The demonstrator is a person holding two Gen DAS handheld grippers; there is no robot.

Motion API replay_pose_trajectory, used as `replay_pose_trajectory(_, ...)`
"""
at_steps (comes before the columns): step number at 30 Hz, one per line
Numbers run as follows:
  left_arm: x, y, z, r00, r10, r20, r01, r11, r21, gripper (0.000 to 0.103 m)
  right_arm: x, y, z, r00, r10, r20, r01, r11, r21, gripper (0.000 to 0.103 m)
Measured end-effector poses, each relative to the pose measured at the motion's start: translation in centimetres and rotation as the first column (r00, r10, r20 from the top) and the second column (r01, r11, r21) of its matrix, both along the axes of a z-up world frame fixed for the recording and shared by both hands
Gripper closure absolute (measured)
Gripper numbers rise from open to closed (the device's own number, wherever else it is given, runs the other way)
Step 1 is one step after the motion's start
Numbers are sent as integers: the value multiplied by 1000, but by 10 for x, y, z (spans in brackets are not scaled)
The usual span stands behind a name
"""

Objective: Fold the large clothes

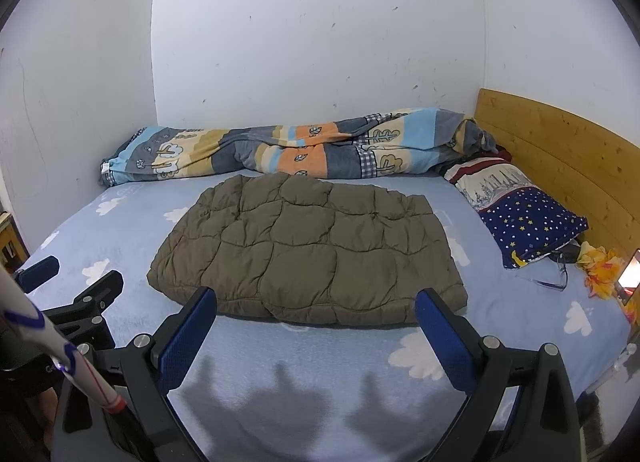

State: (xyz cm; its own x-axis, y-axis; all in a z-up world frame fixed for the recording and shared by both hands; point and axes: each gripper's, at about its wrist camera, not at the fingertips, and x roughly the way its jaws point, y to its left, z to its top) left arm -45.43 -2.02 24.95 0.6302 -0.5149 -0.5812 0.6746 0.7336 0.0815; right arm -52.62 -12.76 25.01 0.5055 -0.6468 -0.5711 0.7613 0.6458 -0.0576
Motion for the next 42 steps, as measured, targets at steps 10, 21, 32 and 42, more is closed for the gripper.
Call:
replay_pose_trajectory(10,-2,-1,0,1000,3,24,-4,1000,26,10,0,0,-2,1000,11,-5,-11,1000,-4,2)
replay_pose_trajectory(21,0,0,-2,1000,4,12,-4,1000,29,10,0,0,-3,1000,11,-7,-11,1000,-2,2)
replay_pose_trajectory(32,1,2,-4,1000,5,0,-5,1000,24,10,-2,-1,-4,1000,13,-9,-13,1000,-2,2)
replay_pose_trajectory(42,1,7,-2,1000,14,-7,-13,1000,10,10,-7,-1,-5,1000,15,-11,-15,1000,-9,2)
